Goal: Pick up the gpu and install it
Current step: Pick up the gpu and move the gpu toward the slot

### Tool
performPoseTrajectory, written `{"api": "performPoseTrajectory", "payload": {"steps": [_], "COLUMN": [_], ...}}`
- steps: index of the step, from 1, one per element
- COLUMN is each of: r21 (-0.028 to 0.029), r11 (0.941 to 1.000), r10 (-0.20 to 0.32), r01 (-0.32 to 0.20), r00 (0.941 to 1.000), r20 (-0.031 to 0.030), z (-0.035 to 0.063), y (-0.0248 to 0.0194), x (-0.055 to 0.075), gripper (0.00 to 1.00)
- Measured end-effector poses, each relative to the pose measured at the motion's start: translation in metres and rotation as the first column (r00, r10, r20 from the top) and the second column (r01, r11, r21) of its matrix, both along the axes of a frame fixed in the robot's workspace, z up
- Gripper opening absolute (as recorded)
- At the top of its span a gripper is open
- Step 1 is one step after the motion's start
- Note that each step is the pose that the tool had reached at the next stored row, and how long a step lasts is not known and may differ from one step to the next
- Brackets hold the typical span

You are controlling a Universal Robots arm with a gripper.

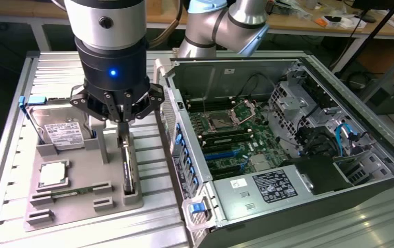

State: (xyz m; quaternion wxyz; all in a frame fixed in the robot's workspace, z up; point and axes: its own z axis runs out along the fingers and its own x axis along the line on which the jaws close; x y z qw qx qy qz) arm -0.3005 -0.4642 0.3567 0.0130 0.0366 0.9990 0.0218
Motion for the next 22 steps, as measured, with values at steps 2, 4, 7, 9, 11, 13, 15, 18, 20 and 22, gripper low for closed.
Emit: {"api": "performPoseTrajectory", "payload": {"steps": [2,4,7,9,11,13,15,18,20,22], "r21": [-0.0001,0.0,-0.0001,0.0,0.0,-0.0001,0.0,-0.0001,-0.0001,0.0], "r11": [1.0,1.0,1.0,1.0,1.0,1.0,1.0,1.0,1.0,1.0], "r10": [0.0,0.0,0.0,0.0,0.0,0.0,0.0,0.0,0.0,0.0], "r01": [0.0,0.0,0.0,0.0,0.0,0.0,0.0,0.0,0.0,0.0], "r00": [1.0,1.0,1.0,1.0,1.0,1.0,1.0,1.0,1.0,1.0], "r20": [0.0,0.0,-0.0001,0.0,0.0,-0.0001,-0.0001,-0.0001,-0.0001,0.0], "z": [-0.0011,-0.0023,-0.0035,-0.0042,-0.0049,-0.0056,-0.0062,-0.0072,-0.0074,-0.0075], "y": [0.0,0.0,0.0,0.0,0.0,0.0,0.0,0.0,0.0,0.0], "x": [0.0,0.0,0.0,0.0,0.0,0.0,0.0,0.0,0.0,0.0], "gripper": [0.11,0.11,0.11,0.11,0.11,0.11,0.11,0.11,0.11,0.11]}}
